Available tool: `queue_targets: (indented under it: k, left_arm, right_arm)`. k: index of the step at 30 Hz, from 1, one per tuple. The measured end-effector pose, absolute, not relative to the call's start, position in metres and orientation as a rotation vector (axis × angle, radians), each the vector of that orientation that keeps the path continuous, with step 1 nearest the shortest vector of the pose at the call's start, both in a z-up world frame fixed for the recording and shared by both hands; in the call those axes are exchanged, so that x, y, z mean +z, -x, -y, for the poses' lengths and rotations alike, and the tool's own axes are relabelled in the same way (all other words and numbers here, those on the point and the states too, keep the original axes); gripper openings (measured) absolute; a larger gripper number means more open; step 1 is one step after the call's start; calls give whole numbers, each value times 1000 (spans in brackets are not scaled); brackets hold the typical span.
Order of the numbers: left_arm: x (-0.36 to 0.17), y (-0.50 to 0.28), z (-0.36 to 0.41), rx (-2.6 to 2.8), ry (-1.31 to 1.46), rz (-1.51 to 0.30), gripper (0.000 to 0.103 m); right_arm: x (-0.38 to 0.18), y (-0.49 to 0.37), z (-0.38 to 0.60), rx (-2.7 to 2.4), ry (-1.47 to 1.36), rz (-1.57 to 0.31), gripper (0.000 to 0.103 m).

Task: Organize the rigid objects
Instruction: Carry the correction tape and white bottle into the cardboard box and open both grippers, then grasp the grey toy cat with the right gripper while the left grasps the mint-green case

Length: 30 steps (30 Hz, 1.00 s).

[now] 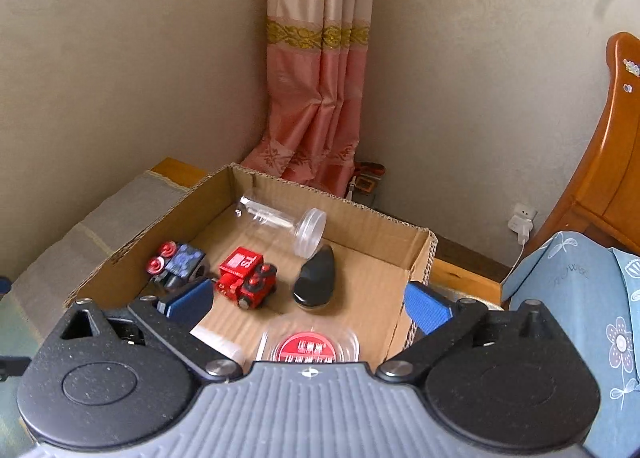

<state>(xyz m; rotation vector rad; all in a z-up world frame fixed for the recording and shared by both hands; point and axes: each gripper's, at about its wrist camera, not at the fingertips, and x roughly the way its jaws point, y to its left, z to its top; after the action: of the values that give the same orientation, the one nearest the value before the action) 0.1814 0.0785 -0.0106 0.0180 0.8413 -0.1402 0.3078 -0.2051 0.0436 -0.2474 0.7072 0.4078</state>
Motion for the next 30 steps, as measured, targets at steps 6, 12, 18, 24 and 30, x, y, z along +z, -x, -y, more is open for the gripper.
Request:
queue_targets:
  k: [6,12,18,24,30]
  left_arm:
    - [-9,-171,-77,-143,-19,-843,98]
    - [-10,-162,-76,-137,-37,-837,98]
    - [-20,-156,-76,-155,-44,-858,98]
    - [-25,-153,-77,-163,-33,-869,98]
    - [-31,-155,-77,-170,-19,-886,98]
  right_arm:
    - [49,-276,216,410,241,-688,103]
    - [43,-244,227,346,193,-688,103]
    - [6,-198,233,307,178,-682,103]
    - [-27,-177,233,341,267,-722,103]
    - [-46,-175,235,383,334,-755,102]
